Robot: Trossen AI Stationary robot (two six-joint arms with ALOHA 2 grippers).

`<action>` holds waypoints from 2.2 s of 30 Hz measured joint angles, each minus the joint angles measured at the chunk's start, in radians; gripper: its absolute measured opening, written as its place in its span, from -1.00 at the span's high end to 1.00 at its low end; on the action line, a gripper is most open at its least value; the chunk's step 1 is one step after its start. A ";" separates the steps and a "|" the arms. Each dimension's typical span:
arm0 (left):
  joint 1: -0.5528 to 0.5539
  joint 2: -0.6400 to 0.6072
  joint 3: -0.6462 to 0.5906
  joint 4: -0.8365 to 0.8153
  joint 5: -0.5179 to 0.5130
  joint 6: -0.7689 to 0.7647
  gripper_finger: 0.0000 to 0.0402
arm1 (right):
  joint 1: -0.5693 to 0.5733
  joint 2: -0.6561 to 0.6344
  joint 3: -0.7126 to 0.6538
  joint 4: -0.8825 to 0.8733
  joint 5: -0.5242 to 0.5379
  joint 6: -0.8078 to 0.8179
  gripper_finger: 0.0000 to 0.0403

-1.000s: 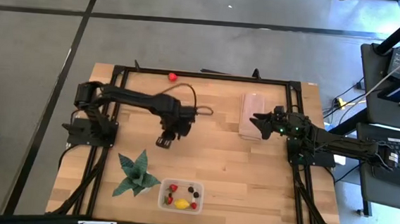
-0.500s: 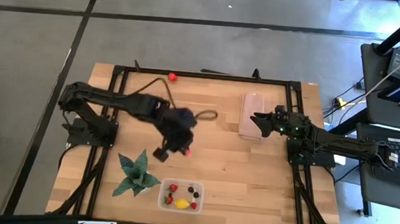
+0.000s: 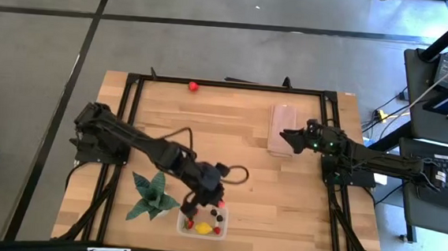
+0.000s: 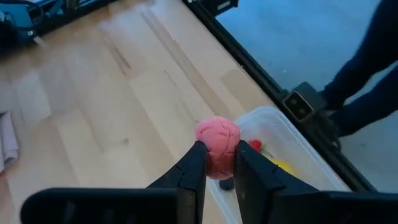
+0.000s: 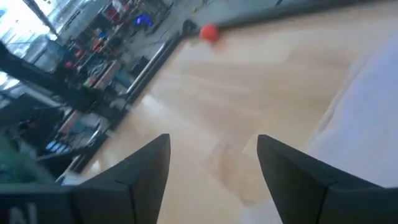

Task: Pick and placing Produce into tupperware
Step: Put the peach into the transparent bin, then put the strawberry into the transparent bin

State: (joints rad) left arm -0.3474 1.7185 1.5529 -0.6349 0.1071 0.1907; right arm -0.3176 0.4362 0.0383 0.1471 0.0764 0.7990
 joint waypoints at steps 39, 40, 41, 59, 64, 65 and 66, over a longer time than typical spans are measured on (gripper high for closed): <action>-0.055 0.414 0.365 -0.438 -0.012 -0.311 0.45 | 0.000 0.000 0.000 -0.206 -0.123 0.001 -0.21; -0.052 0.414 0.365 -0.440 -0.012 -0.312 0.42 | 0.000 0.000 0.000 -0.206 -0.123 0.001 -0.21; -0.048 0.414 0.365 -0.441 -0.010 -0.312 0.38 | 0.000 0.000 0.000 -0.206 -0.123 0.001 -0.21; 0.012 0.405 0.377 -0.555 -0.013 -0.316 -0.43 | 0.000 0.000 0.000 -0.205 -0.124 0.004 -0.21; 0.041 0.394 0.443 -0.658 -0.011 -0.320 -0.42 | 0.000 0.000 0.000 -0.203 -0.132 0.004 -0.21; 0.043 0.395 0.454 -0.664 -0.011 -0.319 -0.41 | 0.000 0.000 0.000 -0.203 -0.132 0.004 -0.21; 0.044 0.395 0.464 -0.657 -0.011 -0.319 -0.41 | 0.000 0.000 0.000 -0.203 -0.132 0.004 -0.21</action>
State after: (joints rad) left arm -0.3032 2.1132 2.0168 -1.2916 0.0959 -0.1284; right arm -0.3173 0.4358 0.0380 -0.0560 -0.0559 0.8028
